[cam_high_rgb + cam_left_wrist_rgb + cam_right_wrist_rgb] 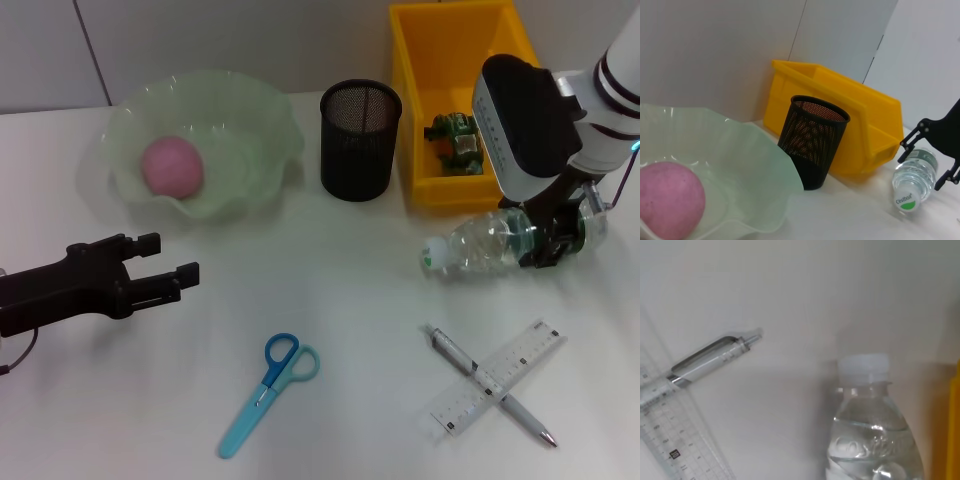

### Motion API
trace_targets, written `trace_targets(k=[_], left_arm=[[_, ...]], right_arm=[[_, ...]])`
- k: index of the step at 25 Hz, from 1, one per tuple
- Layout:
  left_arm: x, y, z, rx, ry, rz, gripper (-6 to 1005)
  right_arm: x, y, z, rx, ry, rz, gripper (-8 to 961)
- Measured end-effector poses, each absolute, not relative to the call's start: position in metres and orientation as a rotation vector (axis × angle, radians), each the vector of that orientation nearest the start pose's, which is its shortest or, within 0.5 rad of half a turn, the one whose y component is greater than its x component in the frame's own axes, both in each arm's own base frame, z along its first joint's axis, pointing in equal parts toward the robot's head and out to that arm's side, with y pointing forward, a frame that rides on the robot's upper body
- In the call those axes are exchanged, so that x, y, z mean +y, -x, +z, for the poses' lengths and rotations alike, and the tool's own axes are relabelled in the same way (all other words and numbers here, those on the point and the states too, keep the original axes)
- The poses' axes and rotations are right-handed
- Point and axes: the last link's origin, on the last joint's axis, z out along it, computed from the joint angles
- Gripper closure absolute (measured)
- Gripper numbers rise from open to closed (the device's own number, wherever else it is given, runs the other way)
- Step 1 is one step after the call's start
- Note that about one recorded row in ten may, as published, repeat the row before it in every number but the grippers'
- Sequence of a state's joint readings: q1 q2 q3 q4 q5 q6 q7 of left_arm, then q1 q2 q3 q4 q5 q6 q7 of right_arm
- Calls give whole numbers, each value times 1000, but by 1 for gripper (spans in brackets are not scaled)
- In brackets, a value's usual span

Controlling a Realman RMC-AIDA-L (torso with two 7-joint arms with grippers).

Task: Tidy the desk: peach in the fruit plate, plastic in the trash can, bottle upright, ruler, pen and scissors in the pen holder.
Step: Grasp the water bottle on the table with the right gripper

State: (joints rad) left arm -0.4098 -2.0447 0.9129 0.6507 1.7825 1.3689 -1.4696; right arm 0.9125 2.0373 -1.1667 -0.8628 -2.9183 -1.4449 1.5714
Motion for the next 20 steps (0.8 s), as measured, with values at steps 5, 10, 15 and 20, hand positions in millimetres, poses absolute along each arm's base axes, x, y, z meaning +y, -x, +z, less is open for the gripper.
trace_targets(k=[5, 10, 15, 20], left_arm=[[324, 292, -2, -843, 2565, -659, 200], [324, 292, -1, -843, 2564, -657, 200], [324, 293, 0, -842, 2563, -655, 201], [324, 293, 0, -841, 2564, -653, 202]], right_arm=[[415, -211, 12, -241, 2803, -1083, 193], [412, -214, 8, -230, 2819, -1089, 193], [410, -217, 5, -221, 2823, -1086, 192], [409, -221, 2, -205, 2829, -1089, 191]])
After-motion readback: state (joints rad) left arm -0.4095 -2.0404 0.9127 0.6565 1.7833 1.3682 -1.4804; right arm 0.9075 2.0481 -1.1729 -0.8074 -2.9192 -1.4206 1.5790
